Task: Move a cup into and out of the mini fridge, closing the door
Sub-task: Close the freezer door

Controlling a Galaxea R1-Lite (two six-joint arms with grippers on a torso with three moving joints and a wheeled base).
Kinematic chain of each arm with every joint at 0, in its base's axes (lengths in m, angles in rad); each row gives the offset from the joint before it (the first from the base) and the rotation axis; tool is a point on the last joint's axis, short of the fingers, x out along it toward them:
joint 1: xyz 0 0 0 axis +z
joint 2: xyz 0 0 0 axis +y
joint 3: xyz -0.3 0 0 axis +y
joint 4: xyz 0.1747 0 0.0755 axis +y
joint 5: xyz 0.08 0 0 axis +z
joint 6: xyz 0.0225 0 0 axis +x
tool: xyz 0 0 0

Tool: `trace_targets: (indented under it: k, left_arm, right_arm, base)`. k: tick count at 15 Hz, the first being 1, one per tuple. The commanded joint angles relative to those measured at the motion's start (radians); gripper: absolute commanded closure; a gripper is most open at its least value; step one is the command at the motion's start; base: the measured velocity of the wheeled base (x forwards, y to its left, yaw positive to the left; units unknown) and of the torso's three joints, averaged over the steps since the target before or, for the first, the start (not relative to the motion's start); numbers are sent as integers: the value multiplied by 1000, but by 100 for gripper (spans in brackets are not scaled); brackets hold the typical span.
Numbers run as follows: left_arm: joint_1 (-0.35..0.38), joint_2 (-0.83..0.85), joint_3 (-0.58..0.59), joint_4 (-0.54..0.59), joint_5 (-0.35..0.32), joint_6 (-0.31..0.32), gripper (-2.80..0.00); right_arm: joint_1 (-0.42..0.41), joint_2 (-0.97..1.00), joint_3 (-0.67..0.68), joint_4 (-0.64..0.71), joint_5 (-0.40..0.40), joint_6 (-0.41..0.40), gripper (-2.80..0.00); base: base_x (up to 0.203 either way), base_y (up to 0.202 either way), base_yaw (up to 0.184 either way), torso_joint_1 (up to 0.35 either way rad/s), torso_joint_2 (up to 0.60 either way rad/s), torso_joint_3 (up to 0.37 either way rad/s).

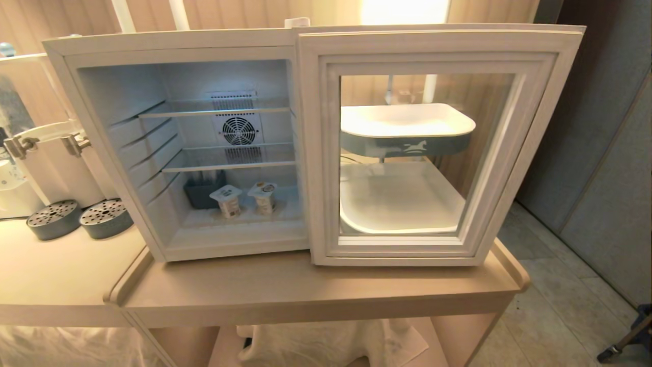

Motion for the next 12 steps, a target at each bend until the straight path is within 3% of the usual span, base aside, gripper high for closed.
trace_targets:
  k: [1,12]
  left_arm:
    - [0,0,0,0,0,0,0]
    - [0,0,0,0,0,0,0]
  right_arm:
    - [0,1,0,1,0,-1,0]
    - [0,1,0,1,0,1,0]
  base:
    - [0,0,0,0,0,0]
    - [0,0,0,0,0,0]
